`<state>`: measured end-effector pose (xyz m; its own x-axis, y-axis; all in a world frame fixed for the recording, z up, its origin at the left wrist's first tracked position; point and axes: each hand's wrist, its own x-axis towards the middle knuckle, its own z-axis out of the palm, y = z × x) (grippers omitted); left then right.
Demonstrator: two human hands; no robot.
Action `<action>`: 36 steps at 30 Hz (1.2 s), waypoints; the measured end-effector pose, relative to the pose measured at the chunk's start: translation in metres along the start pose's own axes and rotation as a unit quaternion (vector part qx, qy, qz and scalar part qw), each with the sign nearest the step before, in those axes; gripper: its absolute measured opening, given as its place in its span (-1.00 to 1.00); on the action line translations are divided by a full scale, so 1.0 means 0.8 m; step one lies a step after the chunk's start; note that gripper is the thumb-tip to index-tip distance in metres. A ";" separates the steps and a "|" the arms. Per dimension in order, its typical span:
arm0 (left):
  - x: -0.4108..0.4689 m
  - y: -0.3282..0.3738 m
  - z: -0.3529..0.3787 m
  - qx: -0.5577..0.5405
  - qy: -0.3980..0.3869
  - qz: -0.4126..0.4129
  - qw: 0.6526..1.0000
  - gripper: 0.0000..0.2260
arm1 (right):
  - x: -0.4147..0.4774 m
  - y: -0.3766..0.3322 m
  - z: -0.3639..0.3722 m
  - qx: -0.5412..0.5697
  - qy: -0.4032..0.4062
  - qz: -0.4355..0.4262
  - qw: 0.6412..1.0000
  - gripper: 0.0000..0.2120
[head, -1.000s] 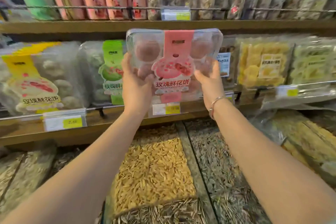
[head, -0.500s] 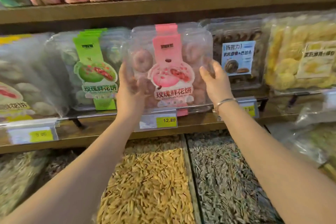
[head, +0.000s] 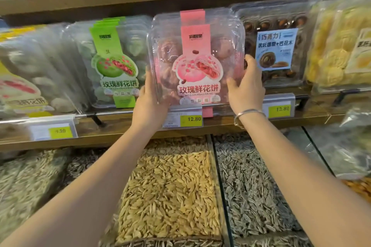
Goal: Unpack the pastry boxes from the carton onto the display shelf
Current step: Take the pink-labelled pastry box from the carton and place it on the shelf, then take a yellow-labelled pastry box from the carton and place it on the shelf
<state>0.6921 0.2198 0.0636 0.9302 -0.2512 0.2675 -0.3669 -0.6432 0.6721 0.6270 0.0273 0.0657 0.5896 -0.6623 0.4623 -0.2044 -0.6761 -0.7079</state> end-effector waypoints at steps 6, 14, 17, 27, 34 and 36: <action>-0.065 0.012 -0.020 0.030 0.013 0.031 0.999 -0.43 | -0.046 -0.010 -0.039 0.034 -0.008 -0.040 0.999 -0.37; -0.225 0.007 -0.016 0.021 -0.088 0.053 0.994 -0.71 | -0.229 0.001 -0.121 0.045 -0.171 0.015 0.984 -0.68; -0.306 -0.008 -0.010 0.015 -0.160 0.064 0.985 -0.75 | -0.324 0.012 -0.145 0.019 -0.210 0.040 0.977 -0.75; -0.559 -0.053 -0.035 -0.163 -0.346 -0.044 0.923 -0.77 | -0.633 0.028 -0.224 0.012 -0.194 0.184 0.963 -0.72; -0.659 -0.029 -0.022 -0.228 -0.417 -0.078 0.876 -0.83 | -0.771 0.061 -0.278 0.026 -0.204 0.292 0.934 -0.69; -0.681 -0.021 -0.008 -0.207 -0.435 -0.075 0.873 -0.78 | -0.796 0.074 -0.293 0.035 -0.196 0.322 0.925 -0.69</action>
<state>0.1912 0.3724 -0.0890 0.5526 -0.7564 -0.3500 -0.0430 -0.4453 0.8943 0.0566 0.3332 -0.1457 0.6044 -0.7430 -0.2876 -0.5697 -0.1507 -0.8079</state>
